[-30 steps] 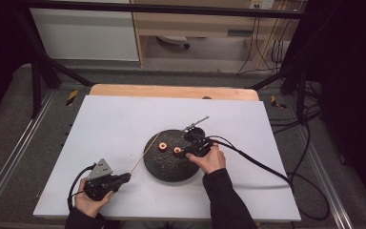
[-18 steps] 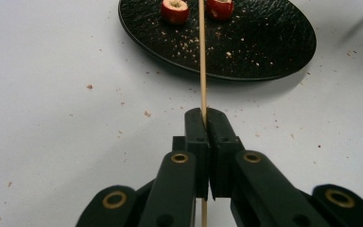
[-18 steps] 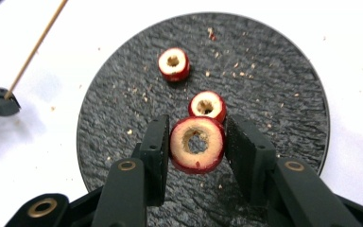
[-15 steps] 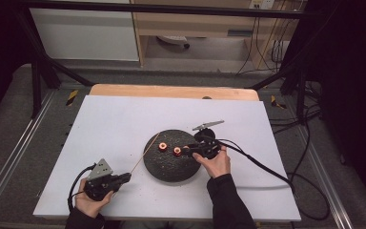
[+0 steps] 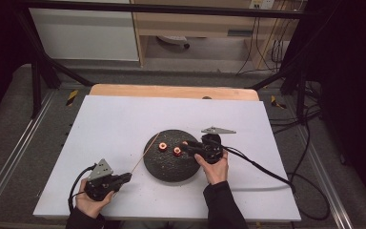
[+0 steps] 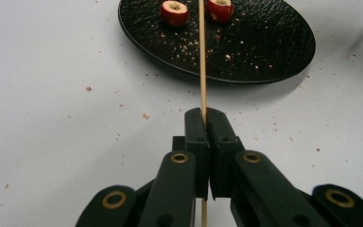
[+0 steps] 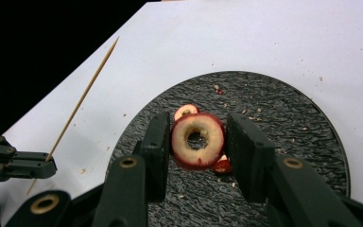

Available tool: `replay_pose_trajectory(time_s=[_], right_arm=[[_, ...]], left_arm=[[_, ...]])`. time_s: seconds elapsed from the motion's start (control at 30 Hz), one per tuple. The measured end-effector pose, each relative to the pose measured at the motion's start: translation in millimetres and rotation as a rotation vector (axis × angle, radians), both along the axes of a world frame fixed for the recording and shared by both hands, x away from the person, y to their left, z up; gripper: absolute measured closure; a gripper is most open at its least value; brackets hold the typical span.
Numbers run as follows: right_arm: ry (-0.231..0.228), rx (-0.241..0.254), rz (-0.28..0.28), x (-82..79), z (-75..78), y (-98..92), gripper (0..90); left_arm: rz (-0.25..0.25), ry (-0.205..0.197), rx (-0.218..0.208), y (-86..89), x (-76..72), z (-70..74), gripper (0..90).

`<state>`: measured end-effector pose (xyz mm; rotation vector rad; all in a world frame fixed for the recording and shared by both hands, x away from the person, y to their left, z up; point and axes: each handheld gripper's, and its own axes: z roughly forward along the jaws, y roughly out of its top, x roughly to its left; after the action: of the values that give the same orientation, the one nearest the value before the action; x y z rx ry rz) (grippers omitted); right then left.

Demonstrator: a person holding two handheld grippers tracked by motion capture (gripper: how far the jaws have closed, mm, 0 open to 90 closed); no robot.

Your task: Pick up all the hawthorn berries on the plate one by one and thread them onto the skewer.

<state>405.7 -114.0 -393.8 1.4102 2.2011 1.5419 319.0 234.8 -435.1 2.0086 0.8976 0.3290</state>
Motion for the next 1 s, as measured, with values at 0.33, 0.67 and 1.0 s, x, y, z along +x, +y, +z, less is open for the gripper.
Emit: replay_pose_trajectory(time_s=[0.33, 0.67, 1.0], right_arm=[[-0.030, 0.088, -0.028, -0.1, -7.5, 5.7, 63.5], [-0.050, 0.220, -0.048, 1.5, -3.8, 8.8, 63.6], [-0.115, 0.364, -0.114, 6.5, -0.5, 11.3, 63.6]], left_arm=[[-0.001, -0.005, -0.007, -2.0, -0.7, 0.0, 88.2], [0.007, -0.013, -0.022, -4.5, -1.3, 0.6, 88.2], [0.023, -0.028, -0.037, -10.3, -2.5, 0.7, 88.2]])
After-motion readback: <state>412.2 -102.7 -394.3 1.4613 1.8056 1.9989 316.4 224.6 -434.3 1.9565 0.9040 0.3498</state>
